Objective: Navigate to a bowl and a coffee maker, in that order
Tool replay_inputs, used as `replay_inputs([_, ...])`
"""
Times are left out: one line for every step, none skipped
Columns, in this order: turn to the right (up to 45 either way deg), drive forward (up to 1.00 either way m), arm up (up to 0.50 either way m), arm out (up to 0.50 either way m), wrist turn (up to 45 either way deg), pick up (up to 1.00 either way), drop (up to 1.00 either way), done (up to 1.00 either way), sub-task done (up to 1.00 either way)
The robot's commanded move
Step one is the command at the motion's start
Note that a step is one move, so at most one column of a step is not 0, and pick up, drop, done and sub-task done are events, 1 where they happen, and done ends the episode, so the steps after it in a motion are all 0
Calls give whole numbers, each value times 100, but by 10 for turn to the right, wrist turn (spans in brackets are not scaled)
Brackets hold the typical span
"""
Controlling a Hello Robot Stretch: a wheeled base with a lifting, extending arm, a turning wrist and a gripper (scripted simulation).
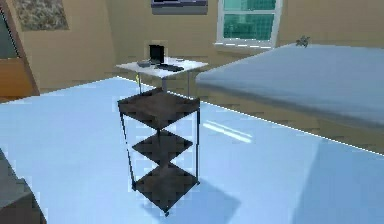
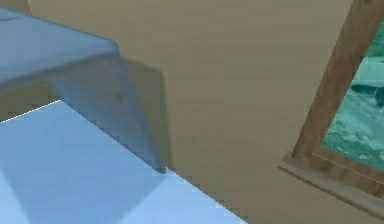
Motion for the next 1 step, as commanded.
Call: replay_inputs([0,20,0,0,0,0,0,0,0])
